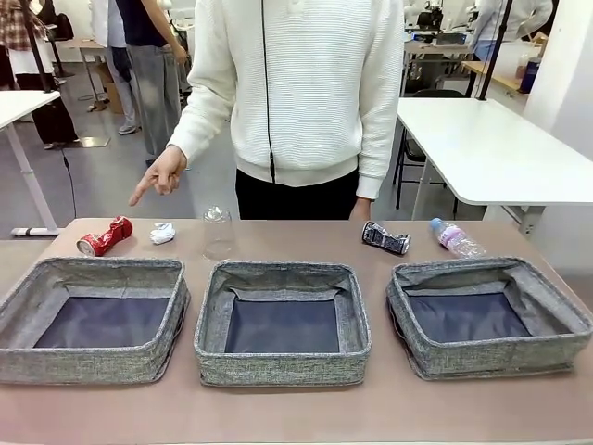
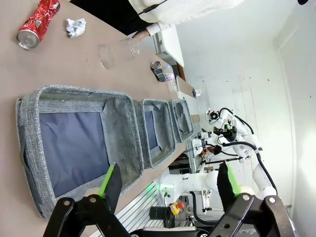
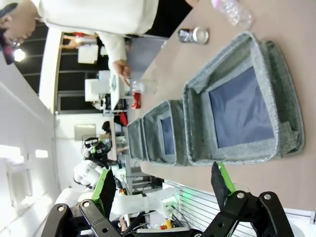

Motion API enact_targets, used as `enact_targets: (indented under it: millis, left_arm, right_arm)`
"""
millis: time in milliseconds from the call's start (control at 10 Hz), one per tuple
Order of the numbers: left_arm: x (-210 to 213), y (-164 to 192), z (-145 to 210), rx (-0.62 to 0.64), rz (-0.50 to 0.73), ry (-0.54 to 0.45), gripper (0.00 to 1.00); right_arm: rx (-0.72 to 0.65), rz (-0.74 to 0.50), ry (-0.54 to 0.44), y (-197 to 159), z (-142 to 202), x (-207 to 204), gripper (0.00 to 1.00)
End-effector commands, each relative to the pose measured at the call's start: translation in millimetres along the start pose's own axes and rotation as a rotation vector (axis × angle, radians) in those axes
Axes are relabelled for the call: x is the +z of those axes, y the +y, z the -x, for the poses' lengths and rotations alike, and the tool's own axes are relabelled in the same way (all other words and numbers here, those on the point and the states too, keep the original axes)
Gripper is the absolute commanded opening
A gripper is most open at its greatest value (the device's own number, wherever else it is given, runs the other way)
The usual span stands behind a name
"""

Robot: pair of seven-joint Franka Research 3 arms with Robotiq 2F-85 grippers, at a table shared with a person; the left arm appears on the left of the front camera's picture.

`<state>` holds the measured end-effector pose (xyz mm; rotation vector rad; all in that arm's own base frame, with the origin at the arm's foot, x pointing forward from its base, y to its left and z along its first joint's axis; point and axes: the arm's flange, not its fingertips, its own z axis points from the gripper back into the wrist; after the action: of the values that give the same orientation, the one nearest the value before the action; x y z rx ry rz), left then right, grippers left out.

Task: Sort the waste into the appropriate baskets.
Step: Pick up the waste item pointed out by the person.

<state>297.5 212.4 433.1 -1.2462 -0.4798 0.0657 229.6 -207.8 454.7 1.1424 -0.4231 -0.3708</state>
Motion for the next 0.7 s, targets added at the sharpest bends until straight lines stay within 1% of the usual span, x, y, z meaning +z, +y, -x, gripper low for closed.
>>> enact_targets:
  millis: [0, 300, 400, 500, 600]
  left_arm:
    - [1, 0, -2, -0.025, 0.020, -0.009, 1.00]
    - [1, 0, -2, -0.025, 0.020, -0.009, 1.00]
    - [0, 0, 0, 0.000, 0.000, -0.001, 1.00]
    - [-15, -12, -22, -0.021, -0.103, 0.087, 1.00]
    - [-41, -33, -44, -0.136, -0.219, 0.136, 1.00]
  right_arm:
    - [0.028, -0.016, -0.004, 2, -4, 2, 1.00]
    - [0.028, -0.016, -0.004, 2, -4, 2, 1.00]
    - [0.028, -0.016, -0.004, 2, -4, 2, 1.00]
    - [0.028, -0.016, -0.004, 2, -4, 2, 1.00]
    - [0.028, -0.016, -0.004, 2, -4, 2, 1.00]
